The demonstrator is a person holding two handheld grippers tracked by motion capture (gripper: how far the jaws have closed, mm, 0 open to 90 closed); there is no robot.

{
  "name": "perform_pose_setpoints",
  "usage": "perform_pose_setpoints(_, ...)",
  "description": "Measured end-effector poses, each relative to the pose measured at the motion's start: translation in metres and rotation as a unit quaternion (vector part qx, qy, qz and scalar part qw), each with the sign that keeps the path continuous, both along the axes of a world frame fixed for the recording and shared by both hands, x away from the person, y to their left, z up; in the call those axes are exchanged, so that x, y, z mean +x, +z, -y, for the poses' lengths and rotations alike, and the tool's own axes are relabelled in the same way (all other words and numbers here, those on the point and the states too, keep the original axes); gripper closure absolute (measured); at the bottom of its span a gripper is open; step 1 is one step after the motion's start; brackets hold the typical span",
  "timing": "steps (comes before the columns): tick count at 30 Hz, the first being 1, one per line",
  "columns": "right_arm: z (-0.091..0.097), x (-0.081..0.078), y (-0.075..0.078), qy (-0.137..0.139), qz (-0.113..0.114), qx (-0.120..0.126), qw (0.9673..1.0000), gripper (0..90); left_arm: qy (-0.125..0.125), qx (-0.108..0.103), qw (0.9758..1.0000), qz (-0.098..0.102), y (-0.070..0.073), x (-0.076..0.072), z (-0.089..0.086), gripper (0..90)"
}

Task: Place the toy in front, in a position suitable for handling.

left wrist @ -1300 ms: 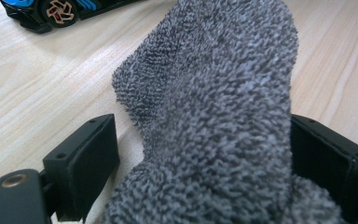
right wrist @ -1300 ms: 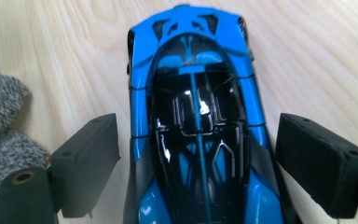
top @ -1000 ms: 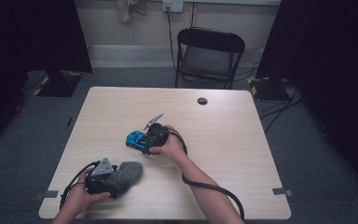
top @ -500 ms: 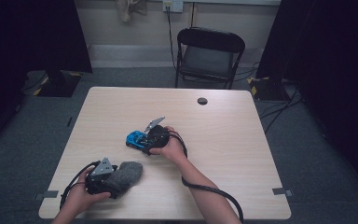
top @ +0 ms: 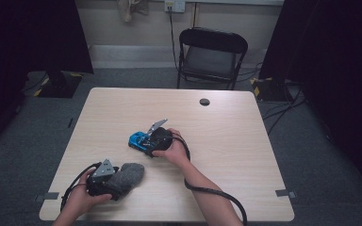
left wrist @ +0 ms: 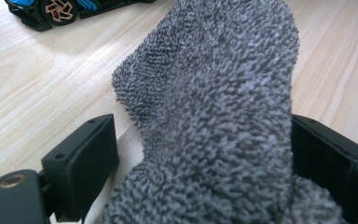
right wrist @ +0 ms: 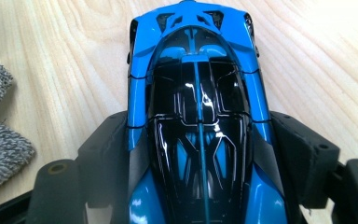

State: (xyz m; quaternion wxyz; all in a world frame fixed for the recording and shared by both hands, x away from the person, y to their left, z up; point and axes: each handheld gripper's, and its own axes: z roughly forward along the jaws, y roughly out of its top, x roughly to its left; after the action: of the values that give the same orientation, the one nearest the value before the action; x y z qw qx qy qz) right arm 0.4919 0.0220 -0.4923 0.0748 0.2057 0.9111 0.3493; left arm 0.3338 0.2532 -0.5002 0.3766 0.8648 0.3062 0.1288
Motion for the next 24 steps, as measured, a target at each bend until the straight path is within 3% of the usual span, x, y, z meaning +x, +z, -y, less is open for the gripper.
perform_pose_setpoints(10,-0.003,-0.003,0.006,-0.005,0.007,-0.021,0.9997,26.0,-0.001,-0.004,1.0,-0.003,0.0,0.0,0.0,10.7)
perform_pose_setpoints(24,0.024,0.0,0.016,-0.036,-0.01,-0.006,0.9993,26.1,-0.002,-0.006,0.9999,-0.008,0.0,0.001,0.001,10.5)
